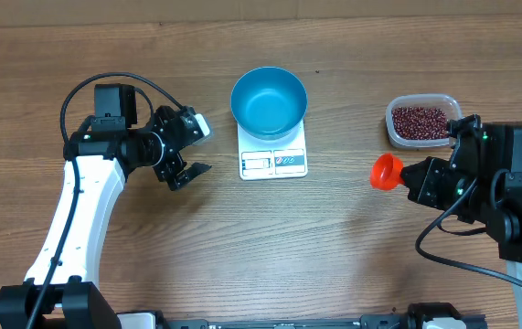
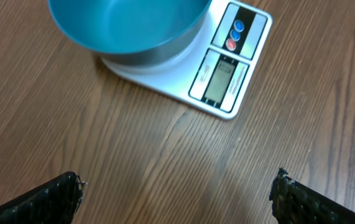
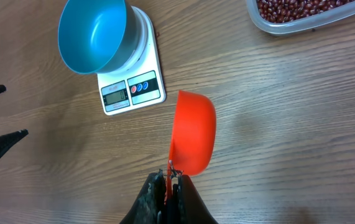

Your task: Scoop item into bowl and weigh 150g on scale

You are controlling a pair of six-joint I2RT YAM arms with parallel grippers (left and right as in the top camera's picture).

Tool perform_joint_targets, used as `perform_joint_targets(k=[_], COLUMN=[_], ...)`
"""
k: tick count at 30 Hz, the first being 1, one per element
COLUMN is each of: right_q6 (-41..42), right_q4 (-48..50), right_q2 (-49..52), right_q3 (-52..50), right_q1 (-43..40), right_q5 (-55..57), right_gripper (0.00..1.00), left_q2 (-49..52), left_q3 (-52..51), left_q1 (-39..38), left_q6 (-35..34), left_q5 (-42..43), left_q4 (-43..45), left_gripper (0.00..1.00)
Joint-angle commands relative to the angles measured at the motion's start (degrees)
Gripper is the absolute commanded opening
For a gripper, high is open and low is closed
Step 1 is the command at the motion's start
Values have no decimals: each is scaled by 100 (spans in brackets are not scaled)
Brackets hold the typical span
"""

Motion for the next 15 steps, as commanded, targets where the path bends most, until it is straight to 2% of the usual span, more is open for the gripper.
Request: perform_joint_targets(k=[1, 13, 15], right_q6=[-26, -26, -26], right_q4=[31, 31, 31], right_q2=[-26, -26, -26], right_q3=[114, 114, 114], right_q1=[-22, -22, -20], right_q5=[24, 24, 24], right_gripper=[4, 4, 4], left_q2=[48, 48, 48], left_q3=[127, 127, 127], left_q1=[-44, -44, -44], left_q6=[129, 129, 129], left_q5=[-245, -243, 98], left_q4=[7, 7, 63], left_gripper=[100, 99, 100])
